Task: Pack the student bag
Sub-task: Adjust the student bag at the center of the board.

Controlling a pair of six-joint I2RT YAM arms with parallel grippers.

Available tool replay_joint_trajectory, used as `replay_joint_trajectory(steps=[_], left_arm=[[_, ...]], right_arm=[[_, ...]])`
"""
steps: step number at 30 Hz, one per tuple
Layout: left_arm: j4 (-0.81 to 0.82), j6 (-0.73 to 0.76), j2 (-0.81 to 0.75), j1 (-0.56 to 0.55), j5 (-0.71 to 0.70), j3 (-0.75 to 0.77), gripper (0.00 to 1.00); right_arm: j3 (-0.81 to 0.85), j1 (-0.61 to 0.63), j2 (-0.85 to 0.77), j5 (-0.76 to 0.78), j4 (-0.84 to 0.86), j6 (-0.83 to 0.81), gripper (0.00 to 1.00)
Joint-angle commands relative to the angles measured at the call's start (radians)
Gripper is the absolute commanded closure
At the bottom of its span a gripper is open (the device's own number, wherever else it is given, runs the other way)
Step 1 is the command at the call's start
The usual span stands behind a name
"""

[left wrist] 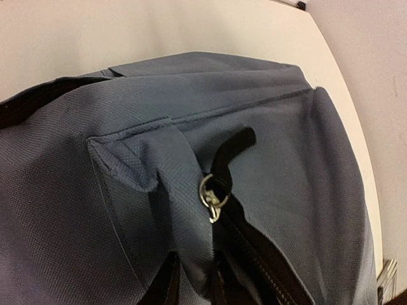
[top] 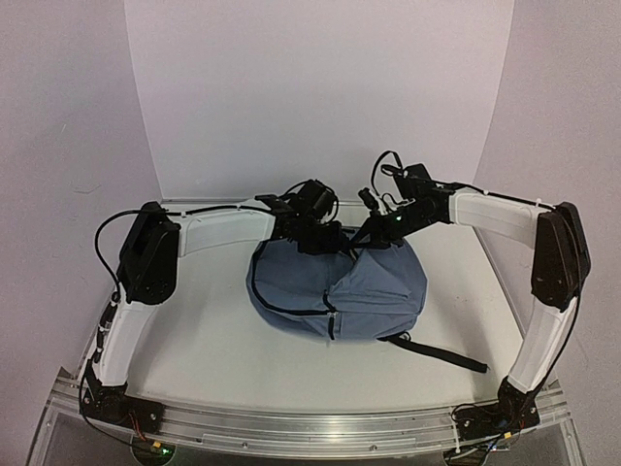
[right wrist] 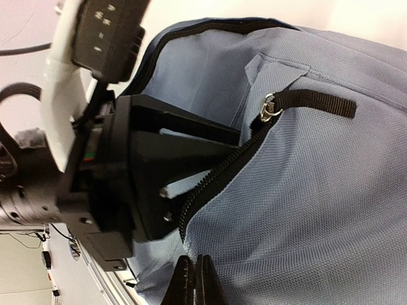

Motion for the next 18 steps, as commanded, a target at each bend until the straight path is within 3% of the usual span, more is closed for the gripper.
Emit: replay_joint_trajectory(steps=[1, 5, 14, 18], left_arm=[[-0.121, 0.078, -0.119, 0.014, 0.105, 0.042, 0.89], [-0.152, 0.095, -0.146, 0.043, 0.233, 0.098, 1.0], [-0.057, 0.077, -0.161, 0.118, 0.465, 0.075, 1.0], [-0.05, 0.082, -0.149, 0.136, 0.499, 0.096, 1.0]], right_arm=[[-0.02, 0.015, -0.058, -0.002, 0.05, -0.043, 1.0], [-0.028, 0.016, -0.043, -0.009, 0.05, -0.043, 1.0], [-0.001, 0.092, 0.014, -0.014, 0.052, -0.033, 1.0], [0.012, 0.124, 0.047, -0.024, 0.051, -0.024, 0.97]])
